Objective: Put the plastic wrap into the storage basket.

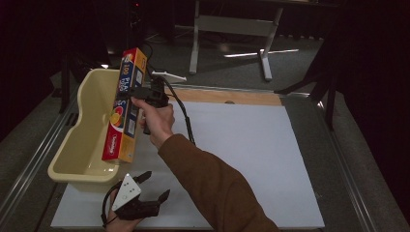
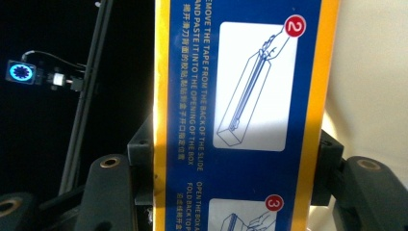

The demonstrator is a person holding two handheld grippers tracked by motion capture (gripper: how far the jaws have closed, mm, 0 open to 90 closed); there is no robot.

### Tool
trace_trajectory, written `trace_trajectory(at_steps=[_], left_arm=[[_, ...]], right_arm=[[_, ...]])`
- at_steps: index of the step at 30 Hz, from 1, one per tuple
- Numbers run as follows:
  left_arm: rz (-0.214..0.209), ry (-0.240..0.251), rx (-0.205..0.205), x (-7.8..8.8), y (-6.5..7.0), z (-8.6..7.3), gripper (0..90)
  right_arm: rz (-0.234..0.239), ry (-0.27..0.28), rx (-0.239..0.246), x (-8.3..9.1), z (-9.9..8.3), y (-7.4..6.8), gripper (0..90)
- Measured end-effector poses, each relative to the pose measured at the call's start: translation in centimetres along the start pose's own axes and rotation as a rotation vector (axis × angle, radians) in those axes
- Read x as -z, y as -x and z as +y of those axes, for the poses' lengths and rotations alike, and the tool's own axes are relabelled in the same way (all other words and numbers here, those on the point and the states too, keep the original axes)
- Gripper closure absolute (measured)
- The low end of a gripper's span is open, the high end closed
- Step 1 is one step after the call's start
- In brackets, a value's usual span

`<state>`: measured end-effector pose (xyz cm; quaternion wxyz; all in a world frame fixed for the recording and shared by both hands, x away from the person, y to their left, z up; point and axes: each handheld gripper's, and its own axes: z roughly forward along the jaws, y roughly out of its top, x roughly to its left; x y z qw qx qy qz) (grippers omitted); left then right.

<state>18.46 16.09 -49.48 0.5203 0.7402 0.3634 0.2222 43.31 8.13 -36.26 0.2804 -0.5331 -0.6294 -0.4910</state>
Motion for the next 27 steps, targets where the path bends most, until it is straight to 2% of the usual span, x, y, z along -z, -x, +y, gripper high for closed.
trace_trajectory(at_steps=[3,8,15,22,27], left_arm=[[0.000,0.007,0.003,0.1,0.0,0.0,16.2],[0.007,0.015,0.011,0.5,-0.3,-0.1,16.2],[0.014,0.014,0.007,0.4,-0.2,-0.1,16.2],[0.024,0.021,0.012,0.6,-0.3,-0.1,16.2],[0.025,0.024,0.017,0.7,-0.4,-0.1,16.2]], right_arm=[[0.008,-0.002,-0.018,-0.9,-0.2,-0.1,39.2],[-0.022,-0.014,-0.022,-2.3,-0.6,0.0,39.3],[-0.041,-0.028,-0.013,-3.4,-1.0,-0.1,39.2],[-0.056,-0.014,-0.047,-4.3,-1.1,0.1,39.1],[-0.078,-0.005,-0.026,-4.9,-1.7,-0.2,39.0]])
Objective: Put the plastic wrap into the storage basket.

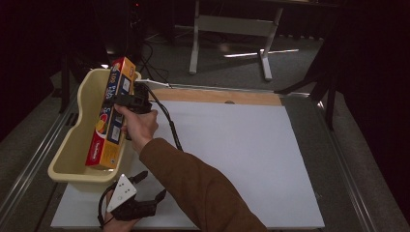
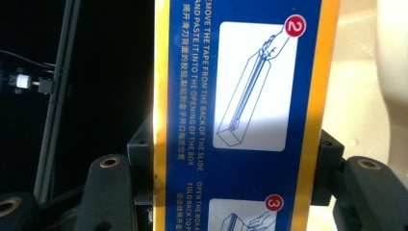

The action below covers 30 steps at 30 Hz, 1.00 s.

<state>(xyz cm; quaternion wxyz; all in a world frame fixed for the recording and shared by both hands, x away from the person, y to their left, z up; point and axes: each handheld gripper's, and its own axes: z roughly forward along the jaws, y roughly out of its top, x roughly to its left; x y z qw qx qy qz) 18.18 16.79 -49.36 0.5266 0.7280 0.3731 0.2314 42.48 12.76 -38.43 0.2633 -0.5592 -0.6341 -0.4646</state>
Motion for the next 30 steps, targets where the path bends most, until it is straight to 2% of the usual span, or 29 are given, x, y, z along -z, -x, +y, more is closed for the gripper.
trace_trajectory(at_steps=[8,14,21,30], left_arm=[[0.003,0.002,-0.001,0.0,-0.1,0.1,16.2],[0.007,0.003,0.003,0.1,-0.1,0.0,16.2],[0.007,0.007,0.006,0.2,-0.2,0.0,16.2],[0.009,0.005,0.006,0.2,-0.2,0.1,16.2]], right_arm=[[-0.030,-0.006,-0.009,-0.1,-1.1,-0.3,38.6],[-0.040,0.004,-0.059,-0.4,-1.0,0.5,38.4],[-0.077,0.017,-0.053,-0.5,-1.2,0.2,37.6],[-0.101,0.000,-0.043,-0.4,-1.0,0.0,33.7]])
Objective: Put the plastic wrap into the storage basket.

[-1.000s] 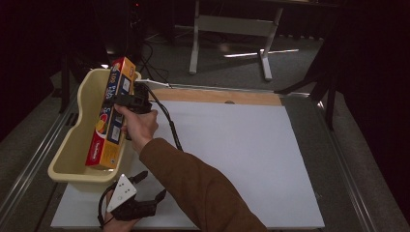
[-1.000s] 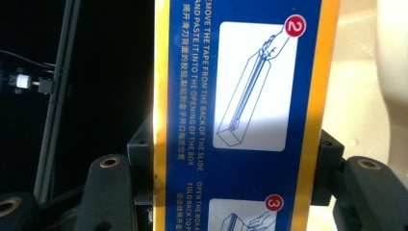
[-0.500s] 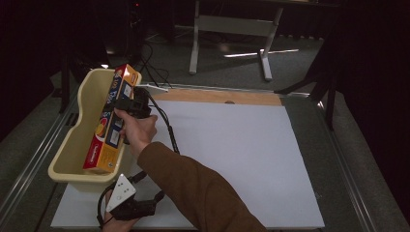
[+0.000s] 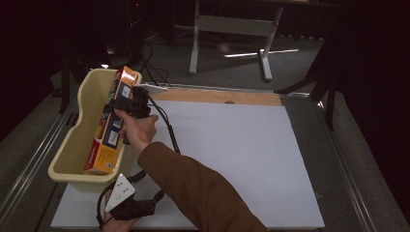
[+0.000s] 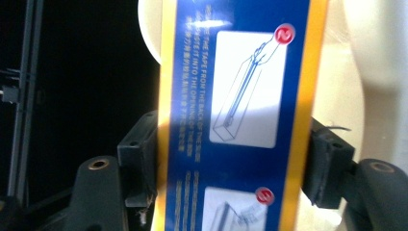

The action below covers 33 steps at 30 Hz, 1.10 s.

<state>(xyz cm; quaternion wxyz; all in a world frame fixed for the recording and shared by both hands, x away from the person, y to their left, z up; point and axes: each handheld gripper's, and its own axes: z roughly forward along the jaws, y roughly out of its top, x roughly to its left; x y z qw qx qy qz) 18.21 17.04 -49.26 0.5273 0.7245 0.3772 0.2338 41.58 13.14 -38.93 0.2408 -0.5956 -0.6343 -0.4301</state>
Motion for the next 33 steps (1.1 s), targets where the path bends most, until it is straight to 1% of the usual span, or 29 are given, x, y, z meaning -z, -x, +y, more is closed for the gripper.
trace_trajectory(at_steps=[2,5,6,7,8,9,10,12,13,16,18,20,22,24,25,27,29,31,32,33], left_arm=[[0.002,-0.001,0.000,0.0,0.0,0.0,16.2],[0.002,-0.001,-0.001,0.0,0.0,0.0,16.2],[0.002,-0.001,-0.001,0.0,0.0,0.0,16.2],[0.002,0.002,0.000,0.0,0.0,0.0,16.2],[0.002,0.002,0.004,0.0,-0.1,0.0,16.2],[0.002,0.004,0.005,0.0,-0.1,0.0,16.2],[0.001,0.004,0.006,0.0,-0.1,0.0,16.2],[0.001,0.002,0.005,0.0,-0.1,0.0,16.2],[0.002,0.001,0.005,0.0,-0.1,0.0,16.2],[0.003,0.001,0.001,0.0,0.0,0.0,16.2],[0.005,0.000,0.000,0.0,0.0,0.0,16.2],[0.009,0.002,0.004,0.0,-0.1,0.0,16.2],[0.012,0.001,0.005,0.0,-0.2,0.0,16.2],[0.016,0.001,0.006,0.0,-0.2,0.0,16.2],[0.018,0.002,0.007,0.0,-0.2,0.0,16.2],[0.021,0.003,0.007,0.0,-0.2,0.0,16.2],[0.025,0.003,0.008,0.0,-0.3,0.0,16.2],[0.027,0.003,0.008,0.1,-0.3,0.0,16.2],[0.028,0.002,0.007,0.0,-0.3,0.0,16.2],[0.029,0.001,0.005,0.0,-0.3,0.0,16.3]], right_arm=[[-0.040,-0.019,0.007,-0.1,0.1,0.1,33.5],[-0.082,-0.051,-0.006,-0.7,0.1,0.8,32.7],[-0.094,-0.054,-0.001,-0.9,0.0,1.0,32.1],[-0.107,-0.047,0.013,-0.8,-0.1,0.8,33.5],[-0.107,-0.036,0.023,-0.8,-0.1,0.7,34.2],[-0.085,-0.025,0.023,-0.5,-0.1,0.5,34.6],[-0.042,-0.028,0.016,-0.2,0.0,0.2,33.7],[-0.031,-0.034,0.031,0.2,0.1,-0.3,34.8],[-0.028,-0.054,0.042,0.3,0.2,-0.5,34.9],[-0.043,-0.064,0.070,0.7,0.2,-0.5,35.8],[-0.070,-0.076,0.107,1.0,0.3,-0.3,36.2],[-0.079,-0.083,0.138,1.4,0.3,-0.3,36.3],[-0.102,-0.079,0.208,1.9,0.2,-0.4,36.0],[-0.126,-0.071,0.295,2.5,0.2,-0.6,35.2],[-0.140,-0.061,0.345,2.8,0.1,-0.7,34.2],[-0.165,-0.037,0.425,3.5,-0.1,-0.8,33.7],[-0.177,0.003,0.518,4.4,-0.3,-0.8,32.4],[-0.201,0.023,0.592,5.3,-0.6,-0.8,32.0],[-0.215,0.028,0.621,5.7,-0.8,-0.7,31.7],[-0.231,0.032,0.666,6.2,-0.9,-0.5,31.4]])
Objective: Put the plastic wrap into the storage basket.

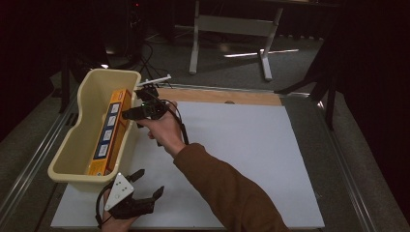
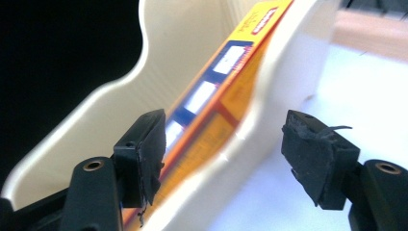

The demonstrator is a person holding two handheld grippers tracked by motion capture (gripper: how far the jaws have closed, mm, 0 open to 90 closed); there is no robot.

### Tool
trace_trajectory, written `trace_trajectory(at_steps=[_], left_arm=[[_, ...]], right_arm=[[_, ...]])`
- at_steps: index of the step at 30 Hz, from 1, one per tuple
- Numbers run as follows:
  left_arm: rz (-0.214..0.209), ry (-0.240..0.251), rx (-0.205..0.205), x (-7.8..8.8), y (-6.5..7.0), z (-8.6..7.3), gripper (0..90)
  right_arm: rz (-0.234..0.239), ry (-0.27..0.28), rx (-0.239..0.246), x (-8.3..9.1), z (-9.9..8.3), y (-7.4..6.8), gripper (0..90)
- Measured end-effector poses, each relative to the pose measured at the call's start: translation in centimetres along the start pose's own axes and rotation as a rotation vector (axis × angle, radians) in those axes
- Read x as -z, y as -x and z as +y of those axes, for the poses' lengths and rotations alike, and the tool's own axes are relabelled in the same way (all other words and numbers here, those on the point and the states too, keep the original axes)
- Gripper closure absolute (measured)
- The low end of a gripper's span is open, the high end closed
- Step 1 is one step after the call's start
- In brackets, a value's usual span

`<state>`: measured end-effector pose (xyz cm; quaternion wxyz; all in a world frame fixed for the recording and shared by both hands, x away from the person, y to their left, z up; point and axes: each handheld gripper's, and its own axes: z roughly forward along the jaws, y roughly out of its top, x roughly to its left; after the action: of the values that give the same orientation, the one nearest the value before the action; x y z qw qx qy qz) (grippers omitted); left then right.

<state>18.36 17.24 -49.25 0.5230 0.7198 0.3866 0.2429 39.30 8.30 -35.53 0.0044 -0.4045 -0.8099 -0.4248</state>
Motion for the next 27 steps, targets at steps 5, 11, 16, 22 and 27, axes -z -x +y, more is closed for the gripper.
trace_trajectory(at_steps=[5,11,16,22,27], left_arm=[[0.001,-0.007,-0.008,-0.1,0.1,0.1,16.2],[0.011,-0.019,-0.012,-0.3,0.2,0.1,16.4],[0.020,-0.024,-0.016,-0.3,0.2,0.1,16.4],[0.027,-0.029,-0.017,-0.4,0.2,0.1,16.4],[0.032,-0.034,-0.013,-0.5,0.1,0.1,16.4]], right_arm=[[-0.029,0.001,0.107,2.1,-1.2,1.0,31.1],[-0.071,0.004,0.188,5.0,-3.0,2.7,30.6],[-0.120,0.046,0.271,7.9,-5.6,4.4,29.8],[-0.154,0.086,0.283,10.7,-9.5,6.8,30.7],[-0.190,0.134,0.277,12.3,-13.1,9.1,31.1]])
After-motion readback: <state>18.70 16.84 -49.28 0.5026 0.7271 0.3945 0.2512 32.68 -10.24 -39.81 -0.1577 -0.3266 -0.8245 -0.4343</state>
